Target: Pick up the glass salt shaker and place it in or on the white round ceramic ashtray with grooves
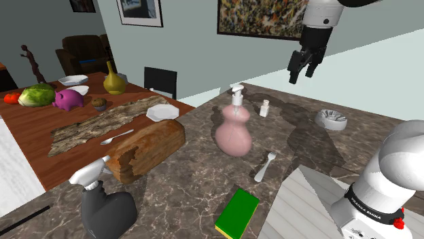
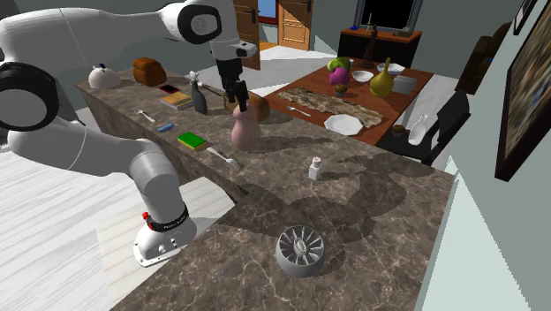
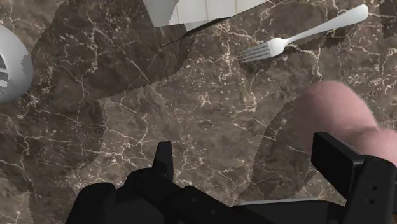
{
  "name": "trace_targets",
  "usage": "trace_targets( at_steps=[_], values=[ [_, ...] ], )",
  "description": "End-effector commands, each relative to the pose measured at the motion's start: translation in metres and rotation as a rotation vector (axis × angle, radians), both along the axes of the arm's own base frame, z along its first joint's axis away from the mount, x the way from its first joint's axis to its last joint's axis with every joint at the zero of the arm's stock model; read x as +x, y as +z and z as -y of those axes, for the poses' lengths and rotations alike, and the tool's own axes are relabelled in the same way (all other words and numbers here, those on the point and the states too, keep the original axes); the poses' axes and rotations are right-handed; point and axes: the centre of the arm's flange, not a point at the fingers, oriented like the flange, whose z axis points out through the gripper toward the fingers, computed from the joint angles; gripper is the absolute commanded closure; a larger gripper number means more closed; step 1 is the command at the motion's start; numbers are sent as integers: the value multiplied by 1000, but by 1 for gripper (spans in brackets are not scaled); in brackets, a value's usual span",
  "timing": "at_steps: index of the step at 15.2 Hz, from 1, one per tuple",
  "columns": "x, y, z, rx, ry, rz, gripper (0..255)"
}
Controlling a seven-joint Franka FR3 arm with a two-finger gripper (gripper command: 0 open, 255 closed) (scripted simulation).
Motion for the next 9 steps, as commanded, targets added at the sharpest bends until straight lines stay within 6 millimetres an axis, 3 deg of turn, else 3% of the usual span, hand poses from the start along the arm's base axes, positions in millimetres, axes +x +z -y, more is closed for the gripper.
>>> trace_targets(
  at_steps=[1, 9],
  values=[
    [0, 0, 0, 0, 0, 0, 0],
    [52, -66, 62, -11, 101, 8, 0]
  ],
)
